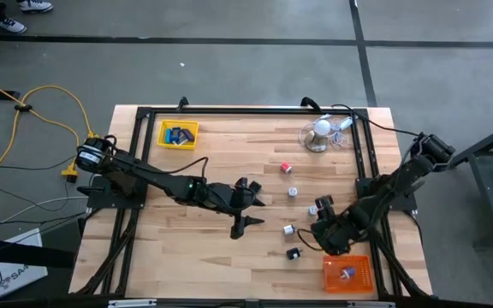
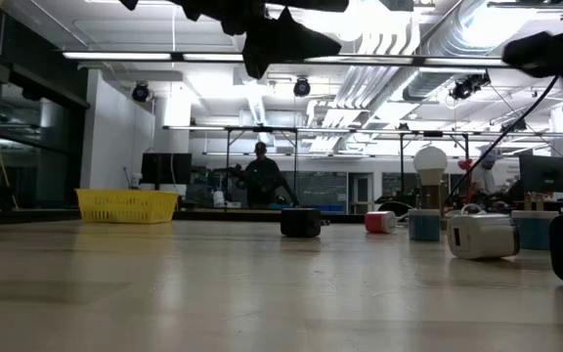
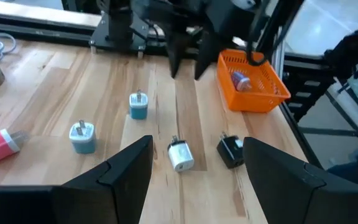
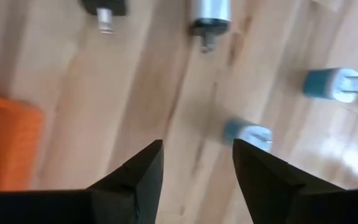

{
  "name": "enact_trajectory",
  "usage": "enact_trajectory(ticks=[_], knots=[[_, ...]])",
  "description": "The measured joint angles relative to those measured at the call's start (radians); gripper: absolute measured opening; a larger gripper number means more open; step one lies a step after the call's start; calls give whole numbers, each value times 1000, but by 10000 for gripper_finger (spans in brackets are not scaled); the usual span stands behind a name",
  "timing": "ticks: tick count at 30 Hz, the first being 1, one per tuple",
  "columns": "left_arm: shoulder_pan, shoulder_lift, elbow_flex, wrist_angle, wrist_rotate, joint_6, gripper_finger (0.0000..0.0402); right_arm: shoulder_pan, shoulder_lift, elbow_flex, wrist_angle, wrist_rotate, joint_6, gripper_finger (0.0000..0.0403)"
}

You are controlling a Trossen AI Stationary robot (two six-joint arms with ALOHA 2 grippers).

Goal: Pick & Place Office items
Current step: Put the bottom blue charger adapter into the orange bin

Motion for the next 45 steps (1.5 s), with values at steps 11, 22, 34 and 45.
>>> enact_trajectory(ticks=[11,22,34,45], knots=[[0,0,0,-57,0,0,243,-182,0,-1,-77,-35,-78,191],[0,0,0,-63,0,0,243,-278,0,-94,-73,-70,-147,191],[0,0,0,-63,0,0,243,-309,0,-108,2,-115,-195,191],[0,0,0,-69,0,0,243,-320,0,-195,152,-153,-208,191]])
